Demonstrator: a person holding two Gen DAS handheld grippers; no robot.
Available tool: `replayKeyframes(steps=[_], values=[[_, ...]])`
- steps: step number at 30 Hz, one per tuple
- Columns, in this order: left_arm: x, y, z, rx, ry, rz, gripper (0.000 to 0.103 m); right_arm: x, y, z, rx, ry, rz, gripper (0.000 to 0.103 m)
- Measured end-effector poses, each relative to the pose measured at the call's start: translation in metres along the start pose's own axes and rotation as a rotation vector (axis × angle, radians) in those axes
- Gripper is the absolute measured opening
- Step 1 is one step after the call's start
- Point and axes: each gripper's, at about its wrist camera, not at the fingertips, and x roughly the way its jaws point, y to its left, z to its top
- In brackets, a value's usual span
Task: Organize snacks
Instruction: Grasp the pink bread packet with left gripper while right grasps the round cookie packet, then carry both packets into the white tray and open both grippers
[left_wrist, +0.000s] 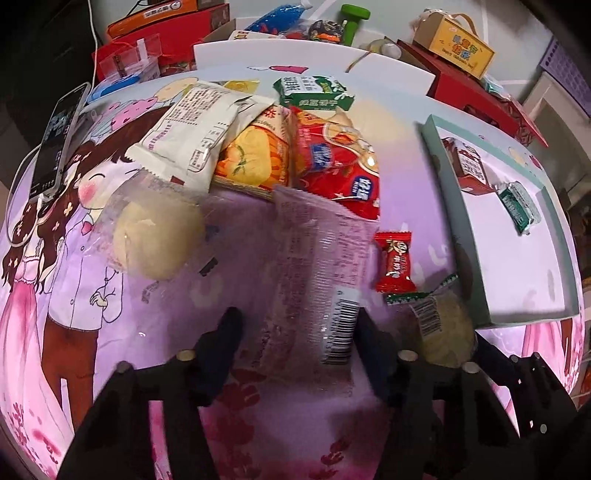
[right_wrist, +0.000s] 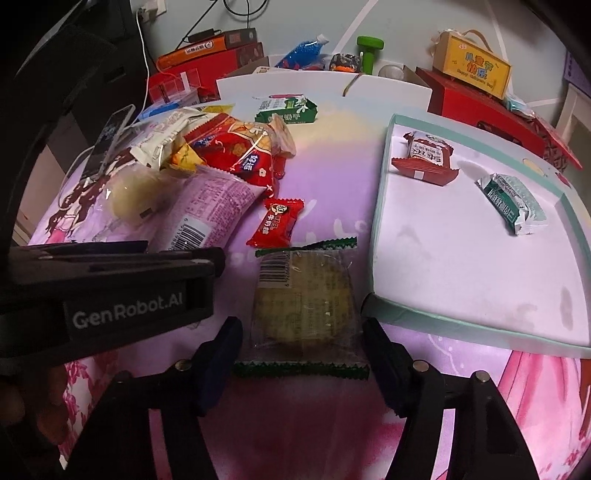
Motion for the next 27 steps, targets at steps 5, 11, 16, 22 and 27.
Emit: replayKeyframes(steps=[5, 11, 16, 22, 27], values=[[-0.002, -0.002, 0.000, 0.009, -0.009, -0.006, 0.045, -0.003, -0.002, 0.001, 0.006, -0.010, -0.002, 0.061], [-0.010, 0.001, -0.003, 0.015, -0.024, -0.008, 0.044, -0.010, -0.001, 0.002, 0.004, -0.030, 0.010, 0.048], [-0.021, 0.003, -0.005, 0.018, -0.045, 0.000, 0.043, -0.020, 0.000, 0.003, -0.005, -0.050, 0.026, 0.047], [-0.037, 0.005, -0.007, 0.015, -0.091, 0.003, 0.043, -0.040, 0.004, 0.004, -0.018, -0.092, 0.035, 0.047], [-0.048, 0.006, -0.008, 0.012, -0.124, 0.003, 0.043, -0.051, 0.002, 0.007, -0.014, -0.119, 0.033, 0.047]])
